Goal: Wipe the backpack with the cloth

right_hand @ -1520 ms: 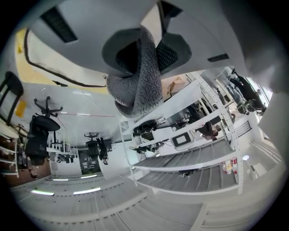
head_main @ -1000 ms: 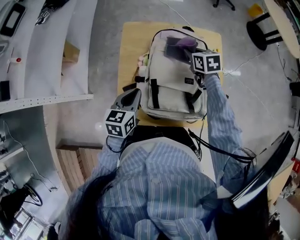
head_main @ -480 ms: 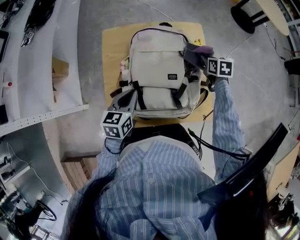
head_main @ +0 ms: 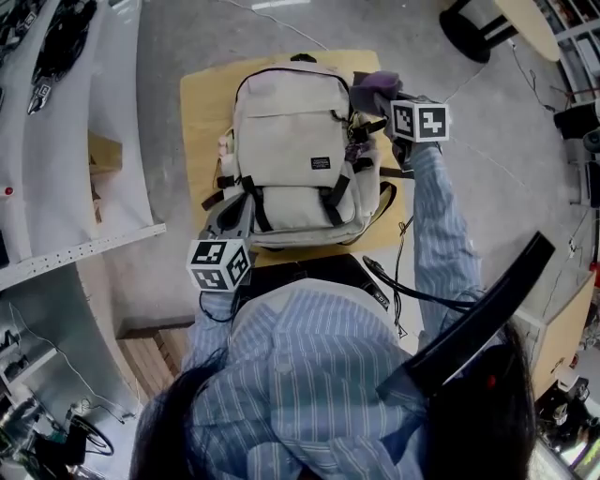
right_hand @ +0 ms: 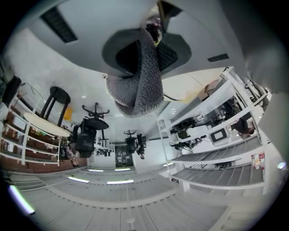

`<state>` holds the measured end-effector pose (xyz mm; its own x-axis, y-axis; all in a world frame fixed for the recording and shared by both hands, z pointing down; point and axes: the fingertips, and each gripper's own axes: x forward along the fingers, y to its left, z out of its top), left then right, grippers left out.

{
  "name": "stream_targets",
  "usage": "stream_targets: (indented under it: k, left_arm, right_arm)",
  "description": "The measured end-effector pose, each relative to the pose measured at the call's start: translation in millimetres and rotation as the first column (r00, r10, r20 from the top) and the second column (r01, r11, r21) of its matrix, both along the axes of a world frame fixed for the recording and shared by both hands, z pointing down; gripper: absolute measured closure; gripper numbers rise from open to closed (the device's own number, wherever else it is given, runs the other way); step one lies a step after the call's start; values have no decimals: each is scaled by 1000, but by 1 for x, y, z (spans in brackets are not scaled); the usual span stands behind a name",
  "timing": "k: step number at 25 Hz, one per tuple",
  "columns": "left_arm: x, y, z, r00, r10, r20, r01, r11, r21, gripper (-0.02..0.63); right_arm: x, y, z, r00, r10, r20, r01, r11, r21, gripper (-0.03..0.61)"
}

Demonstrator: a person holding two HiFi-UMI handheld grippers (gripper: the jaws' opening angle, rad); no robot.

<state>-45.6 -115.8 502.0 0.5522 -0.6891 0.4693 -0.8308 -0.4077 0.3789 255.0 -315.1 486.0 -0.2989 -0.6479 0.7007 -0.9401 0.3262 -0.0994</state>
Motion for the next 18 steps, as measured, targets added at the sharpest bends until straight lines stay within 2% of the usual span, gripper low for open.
stream_targets:
  k: [4, 8, 14, 18]
  left_arm:
    - [-1, -6, -5, 1000, -27, -1, 27, 1000, 17, 601]
    - [-1, -9, -12, 999, -39, -3, 39, 999, 37, 601]
    - [-19, 2, -12, 996, -94, 10, 94, 995, 28, 601]
    - [-34, 14, -6, 989, -150, 14, 150, 989, 9, 601]
  right_arm:
    - [-69, -33, -32, 990, -136, 42, 132, 988, 80, 537]
    - [-151, -58, -45, 960, -273, 69, 264, 958, 115, 537]
    - [-273, -68, -19, 894, -437, 99, 432, 899, 73, 537]
    - [-318, -59, 14, 863, -493, 110, 495, 869, 12, 537]
